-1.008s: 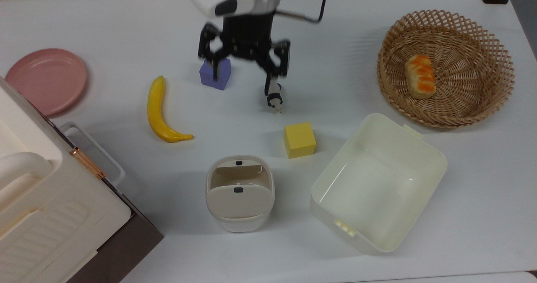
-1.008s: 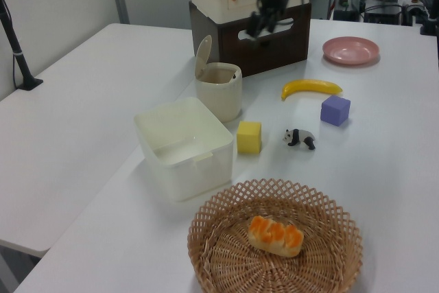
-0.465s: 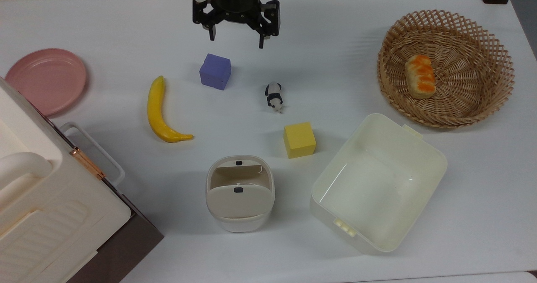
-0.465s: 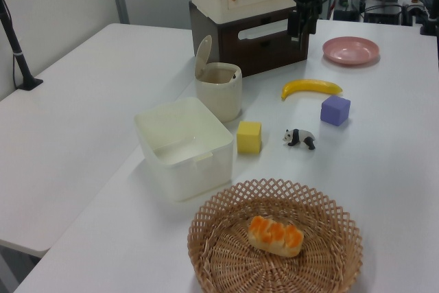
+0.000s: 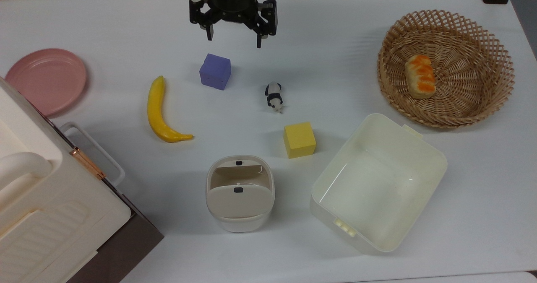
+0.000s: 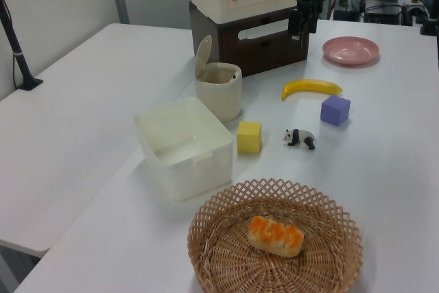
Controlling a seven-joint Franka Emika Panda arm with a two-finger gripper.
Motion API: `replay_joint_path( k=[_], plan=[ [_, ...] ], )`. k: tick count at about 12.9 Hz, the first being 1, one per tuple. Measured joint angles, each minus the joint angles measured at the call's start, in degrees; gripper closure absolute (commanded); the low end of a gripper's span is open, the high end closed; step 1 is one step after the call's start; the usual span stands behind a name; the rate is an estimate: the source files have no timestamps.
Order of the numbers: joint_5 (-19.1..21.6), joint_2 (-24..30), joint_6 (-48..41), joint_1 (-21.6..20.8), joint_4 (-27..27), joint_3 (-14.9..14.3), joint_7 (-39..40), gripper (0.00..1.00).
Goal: Grab it up and put it in the trash
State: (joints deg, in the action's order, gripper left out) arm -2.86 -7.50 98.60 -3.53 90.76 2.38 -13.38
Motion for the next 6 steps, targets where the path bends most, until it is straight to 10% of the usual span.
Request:
replay_joint_path(
  k=[6],
  plan=[
    [0.01, -0.24, 0.00, 0.01, 0.20, -0.03, 0.86, 0.00]
  ],
)
